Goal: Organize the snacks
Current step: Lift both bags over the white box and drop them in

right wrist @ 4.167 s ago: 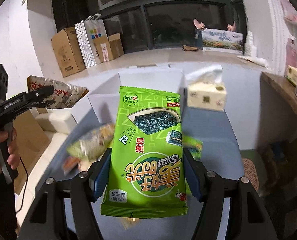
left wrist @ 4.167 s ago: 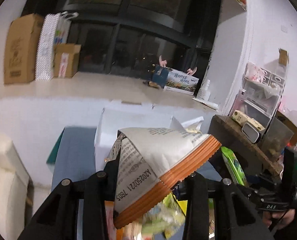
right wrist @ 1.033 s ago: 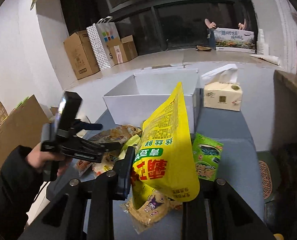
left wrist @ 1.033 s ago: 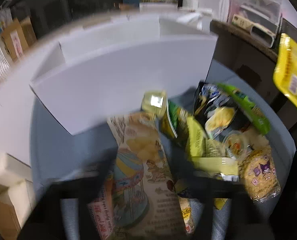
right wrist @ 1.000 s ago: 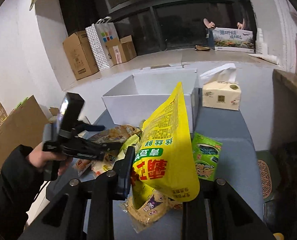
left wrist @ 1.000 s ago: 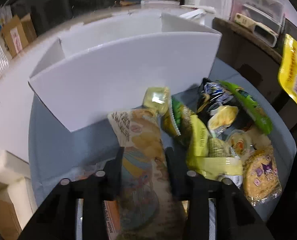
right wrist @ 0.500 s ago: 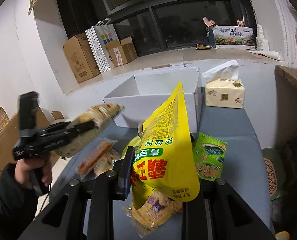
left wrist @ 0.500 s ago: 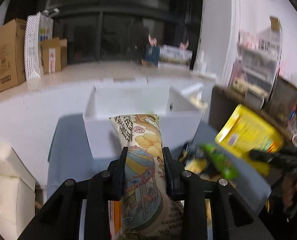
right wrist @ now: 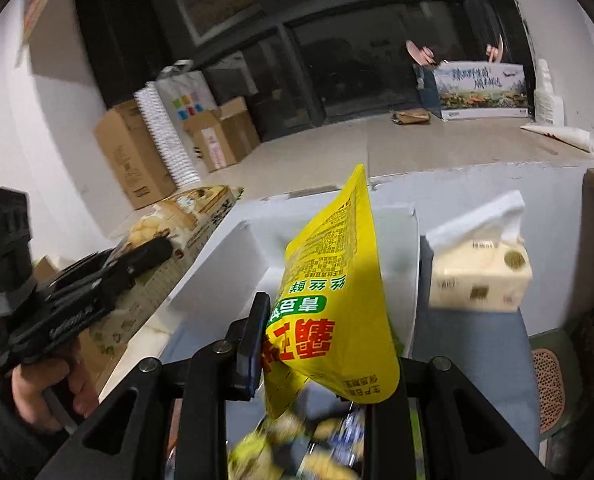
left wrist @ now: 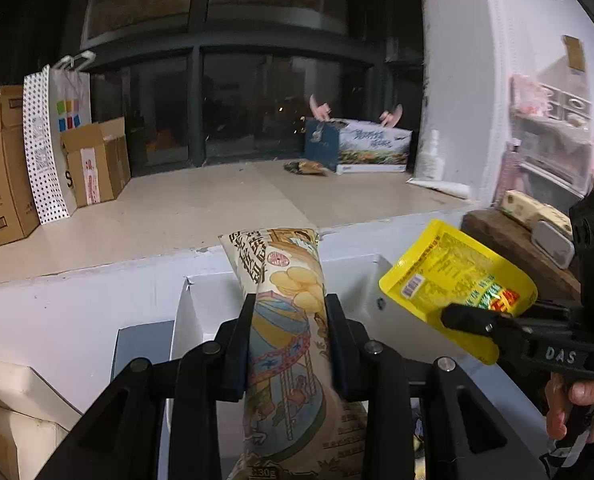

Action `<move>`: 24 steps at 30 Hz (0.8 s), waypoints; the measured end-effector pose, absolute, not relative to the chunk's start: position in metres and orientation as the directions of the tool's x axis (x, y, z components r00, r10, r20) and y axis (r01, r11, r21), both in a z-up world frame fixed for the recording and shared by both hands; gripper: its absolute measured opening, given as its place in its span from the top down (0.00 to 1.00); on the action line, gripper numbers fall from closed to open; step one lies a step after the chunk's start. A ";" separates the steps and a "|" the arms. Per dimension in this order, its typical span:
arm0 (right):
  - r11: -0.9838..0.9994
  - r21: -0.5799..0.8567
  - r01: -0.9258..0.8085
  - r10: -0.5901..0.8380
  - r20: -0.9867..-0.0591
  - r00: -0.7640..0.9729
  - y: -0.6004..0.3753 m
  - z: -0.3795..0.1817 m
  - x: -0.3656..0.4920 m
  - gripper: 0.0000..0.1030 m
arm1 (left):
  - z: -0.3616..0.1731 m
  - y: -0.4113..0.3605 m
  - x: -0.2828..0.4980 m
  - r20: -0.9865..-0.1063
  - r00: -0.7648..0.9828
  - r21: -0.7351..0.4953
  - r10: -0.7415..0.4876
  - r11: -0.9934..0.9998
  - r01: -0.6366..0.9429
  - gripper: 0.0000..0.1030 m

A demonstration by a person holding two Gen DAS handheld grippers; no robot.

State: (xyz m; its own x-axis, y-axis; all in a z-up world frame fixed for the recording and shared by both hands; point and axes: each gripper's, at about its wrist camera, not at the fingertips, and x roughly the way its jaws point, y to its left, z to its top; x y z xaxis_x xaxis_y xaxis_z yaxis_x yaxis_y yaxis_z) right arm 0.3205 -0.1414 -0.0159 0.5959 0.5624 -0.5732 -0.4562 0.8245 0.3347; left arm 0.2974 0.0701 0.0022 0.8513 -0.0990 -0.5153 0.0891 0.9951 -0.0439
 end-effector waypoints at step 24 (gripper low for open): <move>0.802 0.217 -0.557 0.579 -0.514 0.633 -0.144 0.005 0.275 0.00 | -0.005 0.097 0.219 -0.530 0.845 -0.076 -0.074 0.996 0.039 0.00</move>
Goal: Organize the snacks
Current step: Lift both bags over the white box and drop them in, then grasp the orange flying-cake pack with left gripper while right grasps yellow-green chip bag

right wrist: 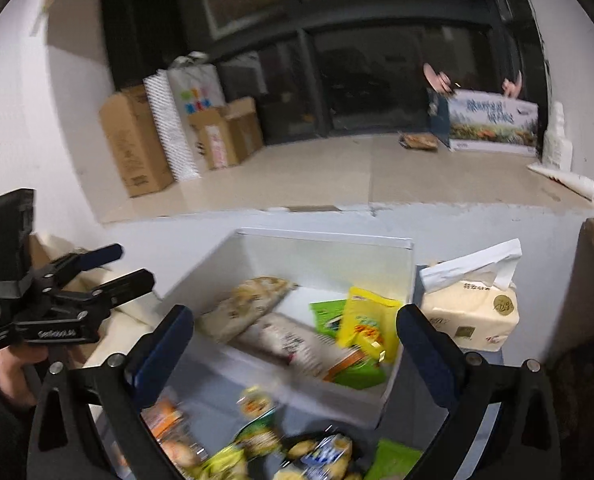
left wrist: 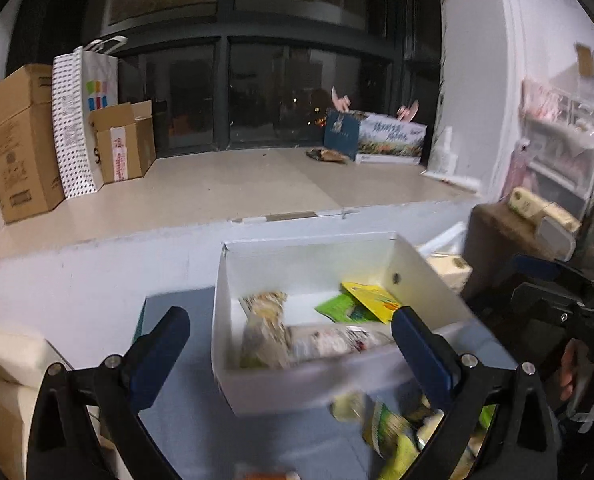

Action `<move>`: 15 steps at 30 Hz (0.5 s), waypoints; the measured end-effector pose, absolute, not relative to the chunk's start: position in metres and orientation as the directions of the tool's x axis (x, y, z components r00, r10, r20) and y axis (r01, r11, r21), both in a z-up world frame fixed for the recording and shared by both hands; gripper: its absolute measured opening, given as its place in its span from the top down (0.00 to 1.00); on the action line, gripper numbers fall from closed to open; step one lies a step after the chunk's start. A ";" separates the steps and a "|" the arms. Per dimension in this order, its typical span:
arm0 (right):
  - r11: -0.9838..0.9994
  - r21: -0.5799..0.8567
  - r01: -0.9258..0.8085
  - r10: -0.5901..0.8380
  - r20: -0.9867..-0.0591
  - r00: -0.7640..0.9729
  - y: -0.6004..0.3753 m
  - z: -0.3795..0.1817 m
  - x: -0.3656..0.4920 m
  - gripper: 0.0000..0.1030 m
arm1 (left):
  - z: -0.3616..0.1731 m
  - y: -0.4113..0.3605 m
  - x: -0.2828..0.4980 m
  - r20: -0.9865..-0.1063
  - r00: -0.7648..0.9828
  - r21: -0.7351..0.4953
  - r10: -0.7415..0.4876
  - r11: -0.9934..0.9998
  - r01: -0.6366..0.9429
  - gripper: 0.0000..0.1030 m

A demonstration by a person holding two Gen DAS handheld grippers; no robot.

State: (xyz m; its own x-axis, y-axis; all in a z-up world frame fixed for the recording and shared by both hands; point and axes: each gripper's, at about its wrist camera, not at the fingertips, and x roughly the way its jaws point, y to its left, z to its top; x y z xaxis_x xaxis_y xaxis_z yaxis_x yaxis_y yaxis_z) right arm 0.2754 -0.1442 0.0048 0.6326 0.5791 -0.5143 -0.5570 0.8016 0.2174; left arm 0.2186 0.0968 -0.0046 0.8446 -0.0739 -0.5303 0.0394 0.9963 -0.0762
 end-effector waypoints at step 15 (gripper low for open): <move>0.765 0.263 -0.588 0.637 -0.445 0.630 -0.186 -0.030 0.119 0.00 | -0.089 0.098 0.049 -0.619 0.767 -0.240 -0.172 0.970 0.024 0.00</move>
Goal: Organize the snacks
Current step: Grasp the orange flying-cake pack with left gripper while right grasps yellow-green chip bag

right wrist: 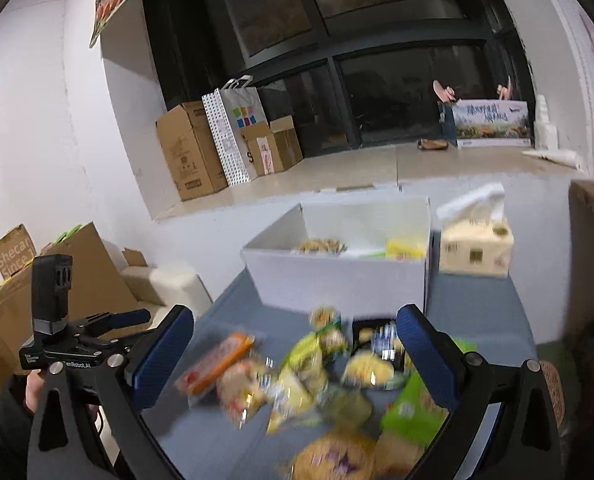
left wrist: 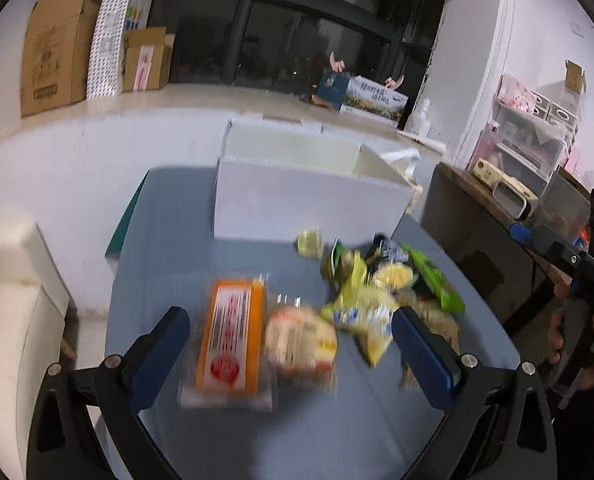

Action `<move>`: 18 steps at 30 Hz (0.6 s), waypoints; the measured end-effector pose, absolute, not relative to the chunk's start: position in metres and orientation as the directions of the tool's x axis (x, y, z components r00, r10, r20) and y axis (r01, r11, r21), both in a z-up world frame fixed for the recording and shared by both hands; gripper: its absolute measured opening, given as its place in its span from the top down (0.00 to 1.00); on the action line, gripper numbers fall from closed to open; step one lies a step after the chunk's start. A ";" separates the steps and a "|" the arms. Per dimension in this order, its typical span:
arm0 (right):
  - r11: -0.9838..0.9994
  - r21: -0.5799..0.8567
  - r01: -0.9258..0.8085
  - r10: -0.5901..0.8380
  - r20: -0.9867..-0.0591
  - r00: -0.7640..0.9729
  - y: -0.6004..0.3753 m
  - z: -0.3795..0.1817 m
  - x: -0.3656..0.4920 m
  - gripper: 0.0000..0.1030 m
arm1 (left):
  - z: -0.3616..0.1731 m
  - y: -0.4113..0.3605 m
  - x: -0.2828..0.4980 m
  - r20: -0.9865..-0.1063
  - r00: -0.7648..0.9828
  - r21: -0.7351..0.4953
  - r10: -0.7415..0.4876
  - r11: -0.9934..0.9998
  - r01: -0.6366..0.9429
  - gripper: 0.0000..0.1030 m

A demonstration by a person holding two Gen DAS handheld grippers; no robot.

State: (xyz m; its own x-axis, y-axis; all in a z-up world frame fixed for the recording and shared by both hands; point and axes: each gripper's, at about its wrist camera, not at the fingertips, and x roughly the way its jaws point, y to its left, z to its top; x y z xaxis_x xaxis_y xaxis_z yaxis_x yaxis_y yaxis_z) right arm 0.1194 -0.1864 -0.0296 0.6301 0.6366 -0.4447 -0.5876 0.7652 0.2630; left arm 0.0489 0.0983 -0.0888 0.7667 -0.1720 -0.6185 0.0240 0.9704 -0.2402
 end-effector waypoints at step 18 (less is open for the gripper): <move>0.778 0.229 -0.585 0.621 -0.422 0.660 -0.202 -0.031 0.094 0.00 | -0.172 0.121 0.145 -0.823 0.549 -0.170 -0.149 0.985 0.013 0.00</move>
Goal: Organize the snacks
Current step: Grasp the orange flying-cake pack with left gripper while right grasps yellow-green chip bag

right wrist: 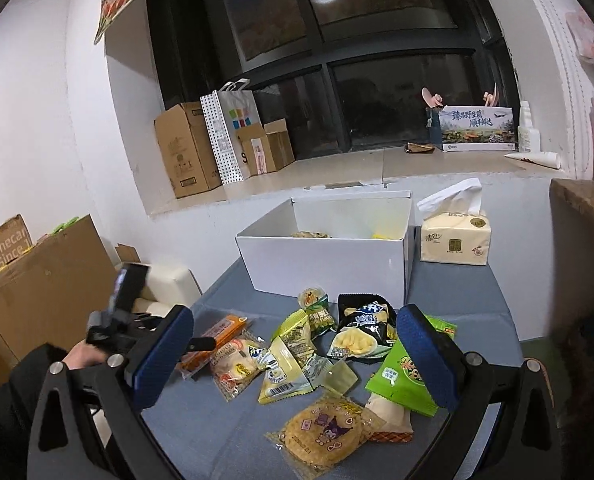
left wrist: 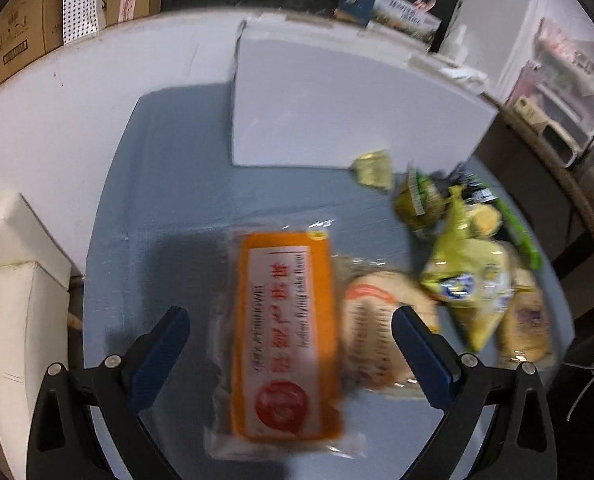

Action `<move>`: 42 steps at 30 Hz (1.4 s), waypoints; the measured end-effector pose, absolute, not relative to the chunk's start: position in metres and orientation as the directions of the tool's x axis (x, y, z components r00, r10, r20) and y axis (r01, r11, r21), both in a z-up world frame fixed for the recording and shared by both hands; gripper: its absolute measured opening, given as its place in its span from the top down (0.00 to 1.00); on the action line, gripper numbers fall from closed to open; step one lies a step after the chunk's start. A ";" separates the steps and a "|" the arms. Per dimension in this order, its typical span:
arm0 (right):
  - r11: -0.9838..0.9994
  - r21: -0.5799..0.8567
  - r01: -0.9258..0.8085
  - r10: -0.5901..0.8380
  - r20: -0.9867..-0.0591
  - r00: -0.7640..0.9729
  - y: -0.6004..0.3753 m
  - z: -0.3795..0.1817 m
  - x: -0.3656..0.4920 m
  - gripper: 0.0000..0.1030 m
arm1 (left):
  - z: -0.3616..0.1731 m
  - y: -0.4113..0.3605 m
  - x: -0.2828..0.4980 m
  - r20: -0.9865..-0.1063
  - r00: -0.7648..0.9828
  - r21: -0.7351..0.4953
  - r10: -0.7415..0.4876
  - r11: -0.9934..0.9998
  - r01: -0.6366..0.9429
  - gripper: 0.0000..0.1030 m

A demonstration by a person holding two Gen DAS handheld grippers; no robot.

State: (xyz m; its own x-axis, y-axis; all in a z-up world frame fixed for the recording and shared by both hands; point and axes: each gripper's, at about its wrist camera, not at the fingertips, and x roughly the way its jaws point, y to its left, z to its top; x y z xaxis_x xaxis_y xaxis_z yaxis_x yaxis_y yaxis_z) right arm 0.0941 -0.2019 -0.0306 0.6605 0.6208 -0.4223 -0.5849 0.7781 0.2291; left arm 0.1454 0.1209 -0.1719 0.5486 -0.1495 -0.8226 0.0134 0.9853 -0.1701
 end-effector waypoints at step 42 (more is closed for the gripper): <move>0.662 0.082 -0.745 0.494 -0.796 0.351 -0.080 -0.148 0.176 0.49 | -0.074 0.106 0.022 -0.565 0.813 -0.184 -0.137 0.982 0.038 0.45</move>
State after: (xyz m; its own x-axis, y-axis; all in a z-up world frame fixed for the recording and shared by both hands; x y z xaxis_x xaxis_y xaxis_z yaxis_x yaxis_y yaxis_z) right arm 0.1758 -0.0803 -0.1477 0.3507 0.4937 -0.7958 -0.7453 0.6616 0.0820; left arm 0.0218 0.1063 -0.0744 0.8134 -0.1368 -0.5653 0.0375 0.9823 -0.1838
